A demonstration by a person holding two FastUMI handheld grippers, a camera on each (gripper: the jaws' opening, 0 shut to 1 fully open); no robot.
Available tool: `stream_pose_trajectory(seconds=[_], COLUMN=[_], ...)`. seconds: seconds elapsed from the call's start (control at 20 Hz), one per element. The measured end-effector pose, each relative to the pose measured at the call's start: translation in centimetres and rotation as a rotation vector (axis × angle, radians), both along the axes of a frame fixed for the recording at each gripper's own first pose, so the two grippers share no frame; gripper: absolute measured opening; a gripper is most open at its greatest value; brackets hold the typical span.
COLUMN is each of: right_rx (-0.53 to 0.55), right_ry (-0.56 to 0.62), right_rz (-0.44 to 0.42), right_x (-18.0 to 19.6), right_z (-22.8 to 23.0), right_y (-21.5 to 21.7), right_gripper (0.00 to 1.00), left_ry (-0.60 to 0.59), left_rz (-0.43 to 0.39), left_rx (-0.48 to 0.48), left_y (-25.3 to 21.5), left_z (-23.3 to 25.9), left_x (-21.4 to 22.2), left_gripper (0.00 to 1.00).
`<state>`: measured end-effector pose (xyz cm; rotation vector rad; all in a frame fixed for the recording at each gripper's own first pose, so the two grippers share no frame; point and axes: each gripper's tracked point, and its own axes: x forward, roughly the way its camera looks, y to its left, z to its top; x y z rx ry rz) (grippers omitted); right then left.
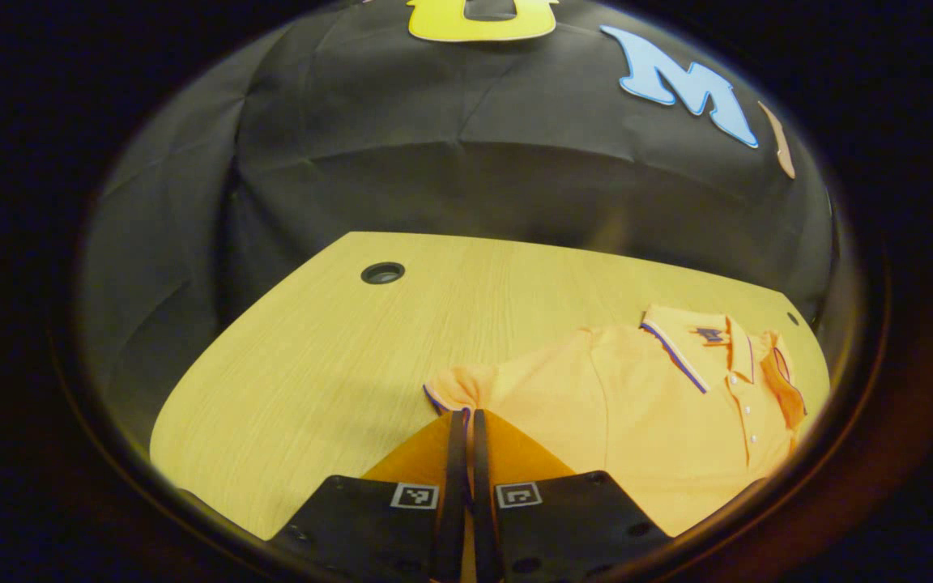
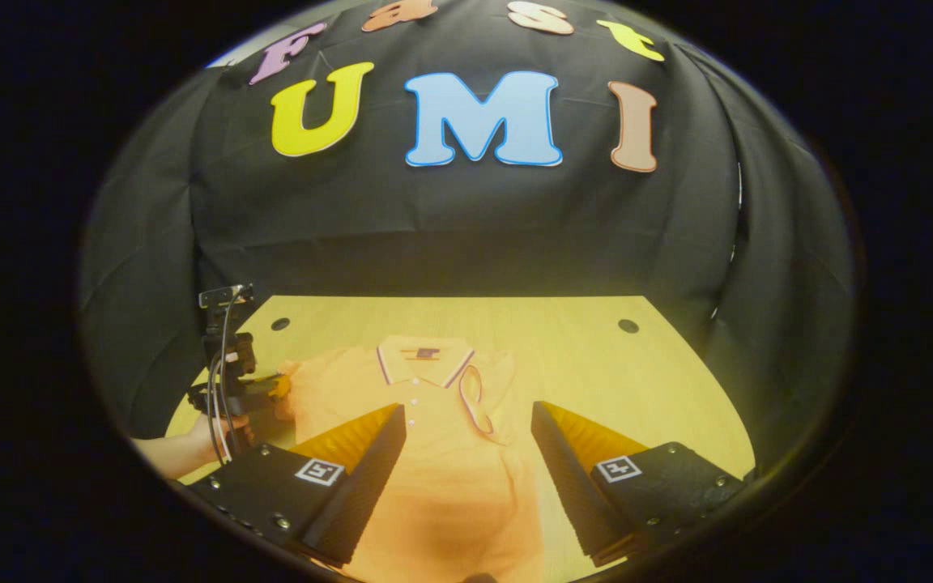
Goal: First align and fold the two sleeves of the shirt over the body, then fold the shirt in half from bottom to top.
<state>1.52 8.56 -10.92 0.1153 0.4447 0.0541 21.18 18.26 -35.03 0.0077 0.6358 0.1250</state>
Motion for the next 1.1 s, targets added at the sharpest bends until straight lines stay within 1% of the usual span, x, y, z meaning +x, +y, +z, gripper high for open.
stream_pose_trajectory(seconds=[0.05, 0.1, 0.15, 0.25, 0.4, 0.55, 0.65, 0.85, 0.9, 0.95, 1.0, 1.1], right_rx=[-0.004, -0.005, -0.005, -0.002, -0.001, 0.017, 0.013, 0.001, 0.002, 0.005, 0.014, 0.032], right_ry=[0.002, 0.003, 0.002, 0.003, 0.007, 0.018, 0.023, 0.032, 0.034, 0.034, 0.038, 0.054], right_rz=[-0.001, -0.002, -0.004, -0.015, -0.038, -0.054, -0.058, -0.080, -0.090, -0.101, -0.109, -0.113], right_x=[-0.1, -0.2, -0.2, -0.5, -0.9, -1.2, -1.5, -2.0, -2.2, -2.3, -2.4, -2.8], right_z=[0.0, 0.0, 0.0, 0.0, -0.2, -0.6, -0.9, -1.7, -1.8, -2.0, -2.3, -3.1], right_y=[-0.2, -0.4, -0.7, -1.3, -2.5, -2.9, -3.2, -3.7, -3.9, -4.0, -4.1, -4.1], right_gripper=[0.97, 0.97, 0.97, 0.97, 0.96, 0.97, 0.97, 0.97, 0.95, 0.95, 0.97, 0.97], left_ry=[0.004, -0.002, -0.017, -0.071, -0.131, -0.164, -0.162, -0.119, -0.103, -0.091, -0.079, -0.050], left_rz=[-0.007, 0.005, 0.010, 0.006, -0.061, -0.136, -0.186, -0.299, -0.327, -0.350, -0.367, -0.394], left_rx=[0.005, 0.014, 0.021, 0.027, 0.048, 0.049, 0.058, 0.086, 0.096, 0.109, 0.118, 0.117], left_y=[-0.2, -0.2, -0.2, -1.1, -3.9, -7.9, -10.2, -14.5, -15.3, -15.9, -16.4, -17.5], left_z=[0.0, 0.5, 1.0, 3.1, 6.3, 7.9, 7.9, 6.1, 5.4, 4.9, 4.5, 3.8], left_x=[-0.1, -0.1, 0.1, 0.6, 1.2, 1.9, 2.0, 1.6, 1.4, 1.3, 1.2, 0.6], left_gripper=[0.12, 0.12, 0.06, 0.06, 0.06, 0.06, 0.06, 0.05, 0.06, 0.06, 0.07, 0.07])
